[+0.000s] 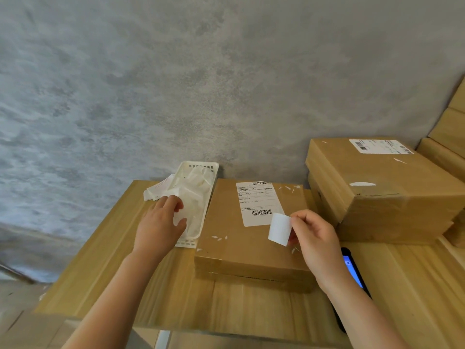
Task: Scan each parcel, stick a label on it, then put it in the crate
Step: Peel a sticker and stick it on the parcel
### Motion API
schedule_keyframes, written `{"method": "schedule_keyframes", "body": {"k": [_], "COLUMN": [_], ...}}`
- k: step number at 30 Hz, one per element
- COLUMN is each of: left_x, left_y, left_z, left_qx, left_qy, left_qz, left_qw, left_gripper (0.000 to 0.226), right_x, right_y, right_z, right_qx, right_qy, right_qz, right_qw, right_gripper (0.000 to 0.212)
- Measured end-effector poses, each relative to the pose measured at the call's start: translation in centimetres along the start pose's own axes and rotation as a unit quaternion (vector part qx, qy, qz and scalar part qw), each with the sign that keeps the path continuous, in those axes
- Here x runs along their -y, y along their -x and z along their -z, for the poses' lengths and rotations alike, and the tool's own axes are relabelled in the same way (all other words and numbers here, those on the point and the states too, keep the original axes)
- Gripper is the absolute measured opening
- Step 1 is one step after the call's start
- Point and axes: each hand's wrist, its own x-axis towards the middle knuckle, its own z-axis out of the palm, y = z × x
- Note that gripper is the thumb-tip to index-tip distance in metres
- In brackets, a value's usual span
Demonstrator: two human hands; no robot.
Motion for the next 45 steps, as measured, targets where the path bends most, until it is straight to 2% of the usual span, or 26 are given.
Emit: {"method": "schedule_keyframes", "body": {"k": [3, 6, 15, 17, 20, 22, 25, 30, 32, 33, 35, 37, 40, 43, 45], "left_x": [0.4, 0.3, -2.5, -5.1, -9.6, -12.0, -14.1, -15.0, -14.7, -14.4, -13.9, -13.5, -13.2, -12.8, -12.4], "left_y": [0.4, 0.8, 1.6, 2.0, 3.1, 3.7, 4.2, 4.3, 4.1, 3.9, 3.7, 3.6, 3.9, 4.2, 4.3], "left_z": [-0.1, 0.2, 1.9, 2.5, 2.8, 2.4, 1.8, 1.5, 1.3, 1.2, 1.2, 1.3, 1.2, 0.8, 0.6], "left_qx": [0.015, -0.010, -0.092, -0.075, 0.008, 0.055, 0.083, 0.069, 0.065, 0.065, 0.072, 0.086, 0.106, 0.114, 0.101], "left_qy": [-0.031, -0.008, 0.040, 0.112, 0.237, 0.267, 0.304, 0.358, 0.375, 0.376, 0.391, 0.426, 0.443, 0.415, 0.355], "left_qz": [-0.013, -0.018, -0.058, -0.070, -0.095, -0.125, -0.142, -0.097, -0.067, -0.053, -0.012, 0.038, 0.085, 0.109, 0.093], "left_qw": [0.999, 1.000, 0.993, 0.988, 0.967, 0.954, 0.938, 0.926, 0.922, 0.923, 0.918, 0.900, 0.886, 0.896, 0.925], "left_gripper": [0.015, 0.010, 0.020, 0.019, 0.015, 0.026, 0.036, 0.027, 0.015, 0.011, 0.009, 0.010, 0.013, 0.018, 0.020], "right_x": [-0.1, -0.3, 0.1, 0.4, 1.1, 1.6, 2.1, 2.4, 1.8, 1.4, 0.6, -0.2, -1.1, -1.7, -1.7], "right_y": [0.0, 0.0, -0.2, 0.1, 0.5, 0.8, 1.1, 1.4, 1.4, 1.4, 1.2, 0.7, 0.1, 0.0, -0.2], "right_z": [0.1, 0.3, 0.6, 0.4, -0.1, -0.5, -0.8, -0.5, -0.1, 0.0, 0.5, 1.0, 1.4, 1.4, 1.3], "right_qx": [0.004, 0.004, -0.020, -0.017, -0.007, 0.004, 0.027, 0.083, 0.077, 0.061, 0.015, -0.015, 0.018, 0.050, 0.058], "right_qy": [0.003, 0.003, -0.047, -0.048, -0.052, -0.052, -0.047, -0.054, -0.053, -0.046, -0.002, 0.087, 0.172, 0.188, 0.198], "right_qz": [0.001, -0.001, -0.019, -0.008, 0.020, 0.044, 0.096, 0.137, 0.125, 0.117, 0.114, 0.116, 0.100, 0.095, 0.087], "right_qw": [1.000, 1.000, 0.999, 0.999, 0.998, 0.998, 0.994, 0.986, 0.988, 0.990, 0.993, 0.989, 0.980, 0.976, 0.975], "right_gripper": [0.014, 0.014, 0.016, 0.016, 0.017, 0.017, 0.017, 0.011, 0.005, 0.013, 0.033, 0.039, 0.022, 0.025, 0.026]}}
